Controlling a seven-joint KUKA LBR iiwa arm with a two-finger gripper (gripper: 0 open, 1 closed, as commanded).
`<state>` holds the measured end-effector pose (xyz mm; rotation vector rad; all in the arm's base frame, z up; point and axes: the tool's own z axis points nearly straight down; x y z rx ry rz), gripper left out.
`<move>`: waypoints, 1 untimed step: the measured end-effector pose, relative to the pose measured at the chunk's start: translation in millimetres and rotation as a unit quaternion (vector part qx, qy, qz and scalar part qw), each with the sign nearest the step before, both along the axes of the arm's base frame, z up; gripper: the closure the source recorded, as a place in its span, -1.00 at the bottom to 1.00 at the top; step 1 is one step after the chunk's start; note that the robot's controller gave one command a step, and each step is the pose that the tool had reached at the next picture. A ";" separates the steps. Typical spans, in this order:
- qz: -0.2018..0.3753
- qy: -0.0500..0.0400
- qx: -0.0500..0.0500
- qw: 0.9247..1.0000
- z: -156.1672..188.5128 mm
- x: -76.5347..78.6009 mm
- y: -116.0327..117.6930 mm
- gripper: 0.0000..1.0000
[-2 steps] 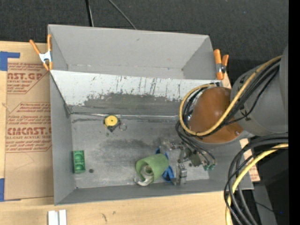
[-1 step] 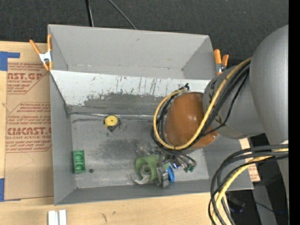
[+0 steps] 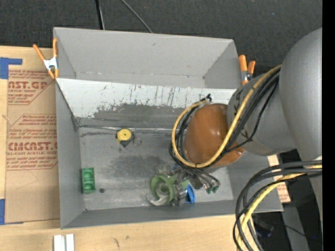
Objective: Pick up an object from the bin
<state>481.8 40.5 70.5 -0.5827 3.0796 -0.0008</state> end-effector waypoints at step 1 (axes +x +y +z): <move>0.272 0.000 -0.002 0.962 187.5 26.3 0.3 1.00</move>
Offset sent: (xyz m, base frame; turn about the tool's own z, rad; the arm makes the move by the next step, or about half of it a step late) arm 0.0249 -0.0007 0.1859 -0.5519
